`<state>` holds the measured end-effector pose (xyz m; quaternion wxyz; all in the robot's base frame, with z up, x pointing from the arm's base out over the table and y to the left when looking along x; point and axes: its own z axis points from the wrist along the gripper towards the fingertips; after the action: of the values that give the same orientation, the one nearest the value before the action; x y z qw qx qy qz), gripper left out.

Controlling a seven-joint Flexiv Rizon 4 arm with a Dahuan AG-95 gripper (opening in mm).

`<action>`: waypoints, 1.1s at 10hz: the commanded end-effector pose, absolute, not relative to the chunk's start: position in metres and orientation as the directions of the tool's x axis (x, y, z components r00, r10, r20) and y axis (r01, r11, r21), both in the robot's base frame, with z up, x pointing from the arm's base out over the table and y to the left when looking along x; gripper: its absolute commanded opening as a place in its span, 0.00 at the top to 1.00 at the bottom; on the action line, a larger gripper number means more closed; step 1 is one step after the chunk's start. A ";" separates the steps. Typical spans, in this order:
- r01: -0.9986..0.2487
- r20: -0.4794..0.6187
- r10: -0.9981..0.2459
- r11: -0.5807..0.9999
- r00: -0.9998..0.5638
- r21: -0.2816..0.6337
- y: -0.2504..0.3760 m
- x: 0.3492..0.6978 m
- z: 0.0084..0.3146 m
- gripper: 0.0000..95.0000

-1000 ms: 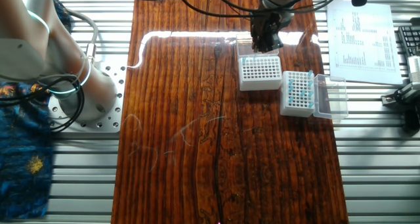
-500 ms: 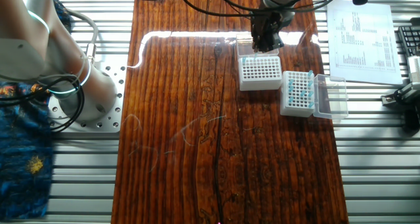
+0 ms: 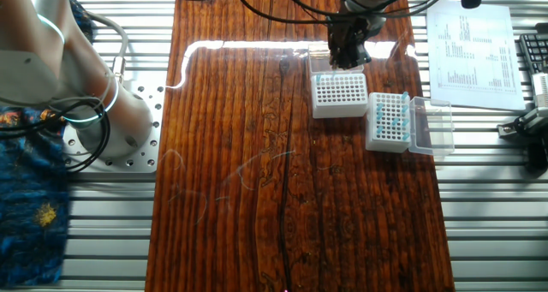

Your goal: Transfer all medium pipette tips from one holder to another

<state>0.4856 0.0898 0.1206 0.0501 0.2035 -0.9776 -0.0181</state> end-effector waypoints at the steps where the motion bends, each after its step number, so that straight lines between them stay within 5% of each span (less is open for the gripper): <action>1: -0.398 0.091 -0.402 0.916 -0.911 0.056 0.090 0.485 0.121 0.60; 3: -0.398 0.090 -0.401 0.916 -0.911 0.055 0.090 0.485 0.121 0.60; 4: -0.395 0.087 -0.398 0.917 -0.913 0.053 0.090 0.486 0.120 0.80; 11: -0.417 0.063 -0.420 0.908 -0.906 0.047 0.064 0.550 0.120 0.80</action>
<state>0.5530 0.0633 0.1185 0.0365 0.2142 -0.9760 -0.0163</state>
